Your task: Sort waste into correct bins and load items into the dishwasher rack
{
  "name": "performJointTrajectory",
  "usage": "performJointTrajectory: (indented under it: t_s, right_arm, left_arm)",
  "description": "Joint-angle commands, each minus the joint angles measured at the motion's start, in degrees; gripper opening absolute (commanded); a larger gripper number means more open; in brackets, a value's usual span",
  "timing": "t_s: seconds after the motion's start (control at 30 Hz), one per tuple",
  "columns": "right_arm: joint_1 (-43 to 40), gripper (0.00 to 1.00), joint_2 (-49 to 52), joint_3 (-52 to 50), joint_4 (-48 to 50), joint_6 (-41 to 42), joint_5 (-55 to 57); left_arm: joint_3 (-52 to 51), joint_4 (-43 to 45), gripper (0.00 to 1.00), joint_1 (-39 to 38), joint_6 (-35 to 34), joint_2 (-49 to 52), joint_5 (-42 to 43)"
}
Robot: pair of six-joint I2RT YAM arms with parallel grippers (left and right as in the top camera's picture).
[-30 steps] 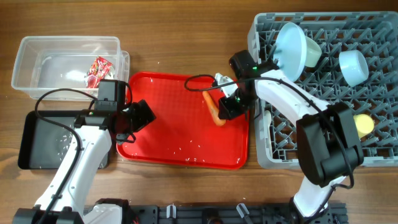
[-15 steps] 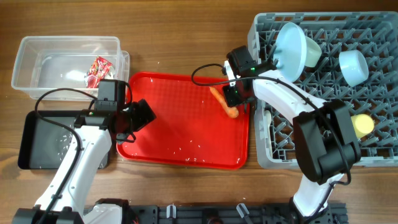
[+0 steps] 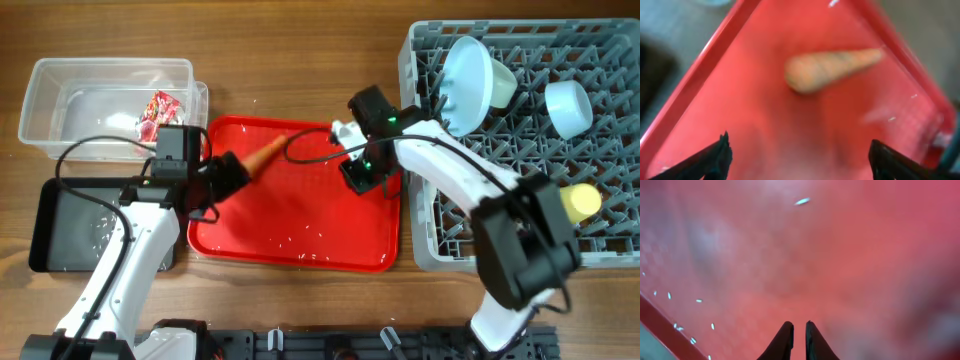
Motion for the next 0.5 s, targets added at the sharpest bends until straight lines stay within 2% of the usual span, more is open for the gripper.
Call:
performJointTrajectory:
  t_s: [0.0, 0.03, 0.1, 0.13, 0.23, 0.3, 0.37, 0.4, 0.47]
  right_arm:
    - [-0.2, 0.2, -10.3, 1.5, -1.1, 7.4, 9.1]
    - [-0.2, 0.28, -14.2, 1.5, -1.9, 8.2, 10.3]
    - [-1.4, 0.51, -21.1, 1.5, -3.2, 8.2, 12.7]
    - [-3.1, 0.65, -25.3, 1.5, -3.9, 8.2, 13.0]
    - [-8.7, 0.75, -31.3, 1.5, -6.6, 8.2, 13.0]
    - [-12.6, 0.78, -32.0, 1.5, -8.0, 8.2, 12.9]
    - [-15.5, 0.79, -31.7, 1.5, -9.1, 9.6, 12.9]
    - [-15.6, 0.79, -31.7, 1.5, -9.1, 9.6, 12.9]
    - [-15.6, 0.8, -31.7, 1.5, -9.1, 9.6, 12.9]
  left_arm:
    - [0.4, 6.5, 0.88, -1.9, 7.0, 0.2, 1.0]
    - [1.1, 7.6, 0.89, -2.6, 9.6, 0.2, 0.7]
    - [2.7, 8.7, 0.91, -3.3, 11.2, 0.7, -0.5]
    - [4.0, 9.2, 0.91, -3.3, 11.2, 1.6, -1.6]
    - [7.8, 11.8, 0.91, -3.3, 10.8, 7.9, -2.4]
    - [9.4, 14.1, 0.91, -3.3, 3.1, 13.1, -3.0]
    - [9.4, 16.4, 0.9, -3.4, -11.2, 19.1, -2.8]
    - [9.4, 16.6, 0.9, -3.5, -14.2, 20.1, -2.7]
    - [9.4, 16.8, 0.91, -4.2, -24.5, 22.6, -2.6]
